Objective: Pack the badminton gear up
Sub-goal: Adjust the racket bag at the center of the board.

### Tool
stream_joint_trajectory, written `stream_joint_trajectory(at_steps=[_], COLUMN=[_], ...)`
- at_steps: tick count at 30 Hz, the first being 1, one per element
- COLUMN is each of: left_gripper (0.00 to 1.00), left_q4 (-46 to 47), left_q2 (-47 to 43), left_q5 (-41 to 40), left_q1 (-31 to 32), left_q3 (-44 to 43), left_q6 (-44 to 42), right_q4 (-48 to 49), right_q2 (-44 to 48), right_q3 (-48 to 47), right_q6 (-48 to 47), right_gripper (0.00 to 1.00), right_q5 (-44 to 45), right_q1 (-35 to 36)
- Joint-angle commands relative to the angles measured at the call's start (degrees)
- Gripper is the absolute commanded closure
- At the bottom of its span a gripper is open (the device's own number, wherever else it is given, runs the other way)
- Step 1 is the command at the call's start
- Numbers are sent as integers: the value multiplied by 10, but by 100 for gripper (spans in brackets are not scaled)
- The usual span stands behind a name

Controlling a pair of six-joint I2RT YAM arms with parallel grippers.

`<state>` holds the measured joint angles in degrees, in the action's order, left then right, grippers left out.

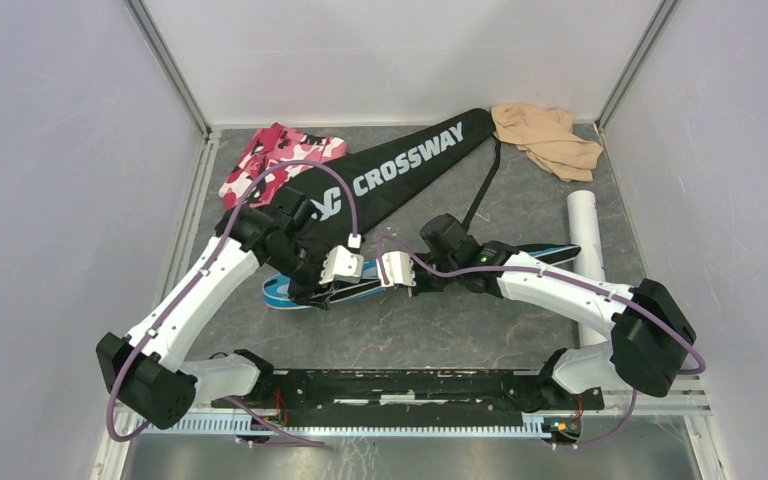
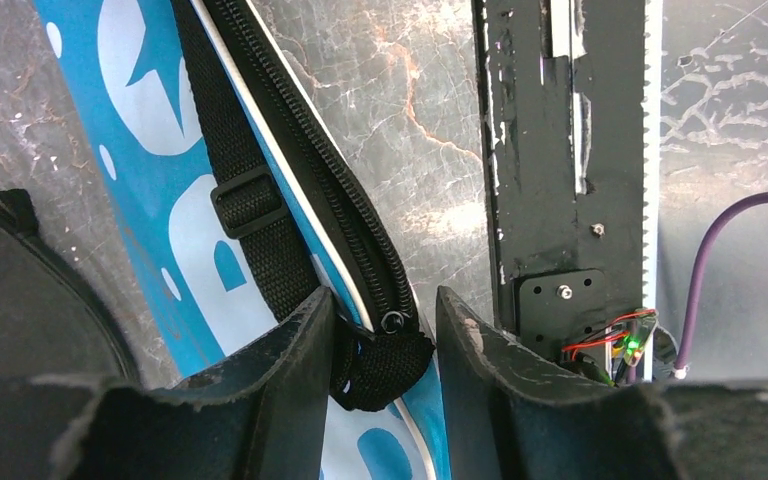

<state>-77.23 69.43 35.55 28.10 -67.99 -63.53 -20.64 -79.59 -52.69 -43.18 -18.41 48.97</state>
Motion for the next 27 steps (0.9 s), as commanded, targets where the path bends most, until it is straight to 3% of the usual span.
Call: stream_joint_trajectory(at_steps=[1,13,22,27], left_gripper=[54,58,44,49], left_q4=[-68,-47,-20,-12], left_q2=[-24,-73,-111,-107], left_q5=[-98,-143,-157,-159], left_q1=[-6,-6,-5,-6], left_q3=[2,31,64,66], left_q6=[0,3,-22,-23], right_q4=[-5,-12,-17,-17], right_q2=[9,6,6,7], right_q3=[-25,-32,-37,-35], right_q6=[5,8,7,7], right_gripper=[100,100,100,100], right_q5=[5,-20,-28,-28], right_q1=[-16,-26,-30,-30])
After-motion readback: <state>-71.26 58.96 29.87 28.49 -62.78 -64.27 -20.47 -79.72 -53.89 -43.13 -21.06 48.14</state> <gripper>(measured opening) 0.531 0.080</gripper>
